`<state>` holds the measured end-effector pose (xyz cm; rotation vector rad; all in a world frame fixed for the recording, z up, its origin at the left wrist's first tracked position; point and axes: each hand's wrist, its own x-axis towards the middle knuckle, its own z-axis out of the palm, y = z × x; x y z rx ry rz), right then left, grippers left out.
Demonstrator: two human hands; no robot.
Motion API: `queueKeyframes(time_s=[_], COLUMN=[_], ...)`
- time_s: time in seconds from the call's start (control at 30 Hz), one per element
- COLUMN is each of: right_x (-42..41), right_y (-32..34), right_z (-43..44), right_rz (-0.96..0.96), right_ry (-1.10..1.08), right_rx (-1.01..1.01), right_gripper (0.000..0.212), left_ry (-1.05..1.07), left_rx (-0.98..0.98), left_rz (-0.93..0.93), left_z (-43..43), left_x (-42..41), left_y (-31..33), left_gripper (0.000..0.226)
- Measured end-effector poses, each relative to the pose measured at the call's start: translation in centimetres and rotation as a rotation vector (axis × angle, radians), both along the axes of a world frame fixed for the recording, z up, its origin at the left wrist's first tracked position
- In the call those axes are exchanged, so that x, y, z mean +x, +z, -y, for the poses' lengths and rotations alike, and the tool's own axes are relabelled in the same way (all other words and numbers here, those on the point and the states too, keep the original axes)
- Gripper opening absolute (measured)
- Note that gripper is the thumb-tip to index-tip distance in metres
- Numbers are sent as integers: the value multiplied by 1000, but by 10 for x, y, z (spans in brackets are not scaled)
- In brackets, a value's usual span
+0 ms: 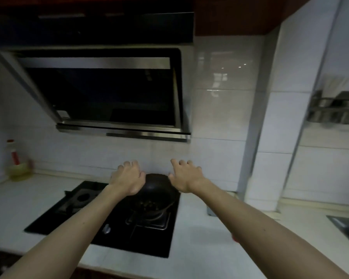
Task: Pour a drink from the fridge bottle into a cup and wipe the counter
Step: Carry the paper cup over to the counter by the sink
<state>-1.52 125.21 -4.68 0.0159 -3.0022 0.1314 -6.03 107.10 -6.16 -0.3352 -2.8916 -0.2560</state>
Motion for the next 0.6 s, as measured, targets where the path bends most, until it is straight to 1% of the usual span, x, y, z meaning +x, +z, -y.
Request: queueKeyframes(time_s=[0.1, 0.23, 0.37, 0.6], right_x=[5, 13, 22, 26], right_y=[-1, 1, 0, -16], right_z=[-47, -104, -156, -236], right_rz=[8, 10, 9, 44], right_ry=[-61, -118, -170, -212], right_rx=[8, -4, -1, -27], right_gripper=[52, 51, 51, 50], left_ry=[-70, -121, -156, -197], left_rx=[21, 3, -23, 24], left_rz=[16, 20, 25, 80], left_z=[-45, -95, -140, -219], left_x=[1, 2, 3, 8], left_y=[-4, -9, -10, -28], left_gripper=[40, 39, 39, 38])
